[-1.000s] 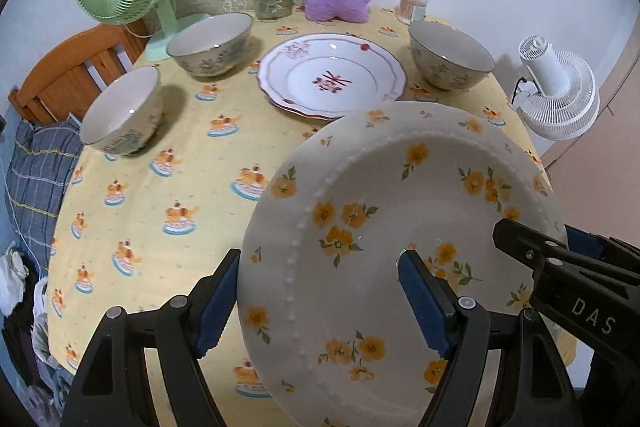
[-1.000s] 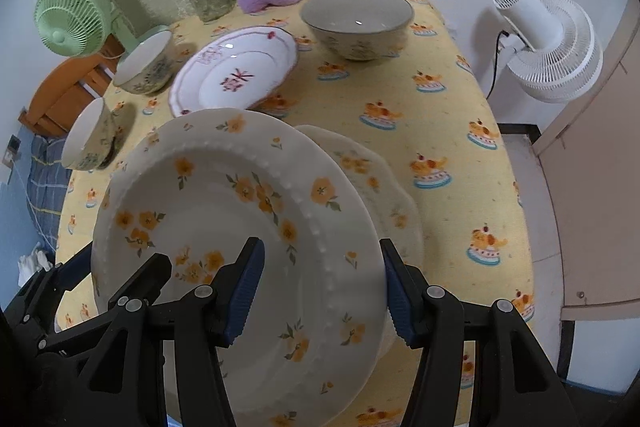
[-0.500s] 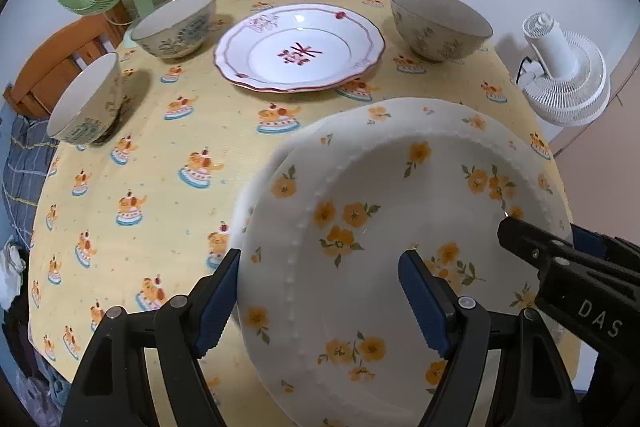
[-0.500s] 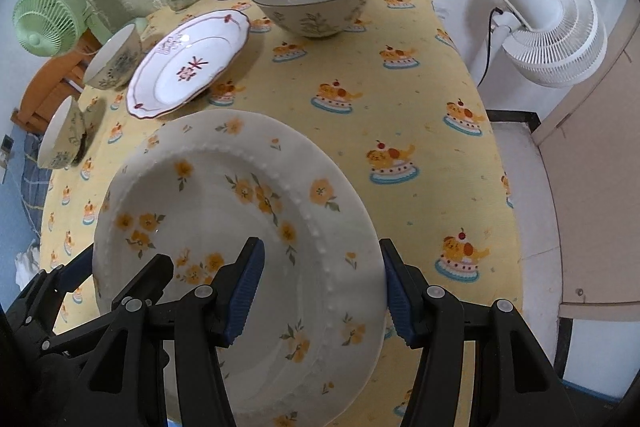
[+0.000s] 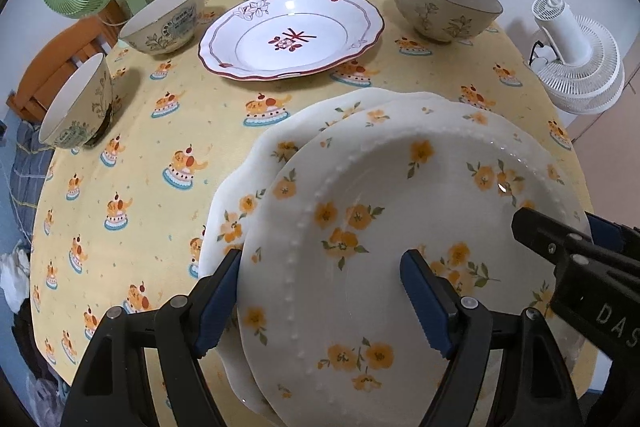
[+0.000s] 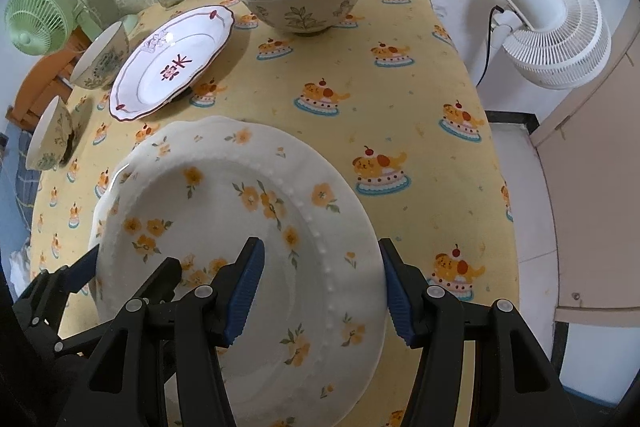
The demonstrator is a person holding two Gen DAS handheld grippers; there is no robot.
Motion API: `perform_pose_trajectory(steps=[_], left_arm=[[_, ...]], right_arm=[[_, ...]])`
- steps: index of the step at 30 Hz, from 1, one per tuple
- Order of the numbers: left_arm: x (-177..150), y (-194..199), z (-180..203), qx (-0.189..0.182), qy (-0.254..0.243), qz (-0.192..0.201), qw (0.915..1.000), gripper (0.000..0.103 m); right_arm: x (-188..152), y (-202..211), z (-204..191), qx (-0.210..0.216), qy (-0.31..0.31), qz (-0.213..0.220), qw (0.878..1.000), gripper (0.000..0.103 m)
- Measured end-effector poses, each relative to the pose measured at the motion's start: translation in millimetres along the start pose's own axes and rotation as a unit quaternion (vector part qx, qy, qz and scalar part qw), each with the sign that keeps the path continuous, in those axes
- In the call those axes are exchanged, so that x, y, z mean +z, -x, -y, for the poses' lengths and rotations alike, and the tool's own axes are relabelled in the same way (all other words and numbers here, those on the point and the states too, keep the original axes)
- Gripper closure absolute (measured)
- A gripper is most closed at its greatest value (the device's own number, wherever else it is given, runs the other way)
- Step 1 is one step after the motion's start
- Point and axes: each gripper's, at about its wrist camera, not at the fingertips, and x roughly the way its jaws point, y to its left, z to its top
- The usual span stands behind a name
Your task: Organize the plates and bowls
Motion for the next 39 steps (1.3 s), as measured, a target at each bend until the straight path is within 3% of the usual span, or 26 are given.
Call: perform_pose_trajectory(steps=[9,13,20,25,39], left_arm=[[1.0,3.5,-1.7,0.022,0.006,-0.007,0.9997,0.026],[-0.3,19.5,3.7,0.061,-0.019,0.03,0.9975,0.027],[-2.4,27.1,3.7,0.01,-0.016,0.022,0.9996,0.027],[-6.4,26.3,5.1,-0.01,-0.006,0.013,0.9999,0.028],[-4.5,22.4,2.6,-0.011,-0.008,0.011,0.9998,0.029]], right_arm=[[-4.3,7.1,3.1,0.004,-0.006,0.013,1.0,0.042],[-6.5,13.8,0.2,-0.004,0.005,0.018,1.0,0.042],[-20.3,31.8,0.5,-0.037,0.029,0.023,0.999,0.044],[-30.5,30.9,0.4,-0.031,0.035,0.008,0.999,0.071],[-17.6,15.2,-17.8,-0.04,0.058,0.008,0.997,0.071]])
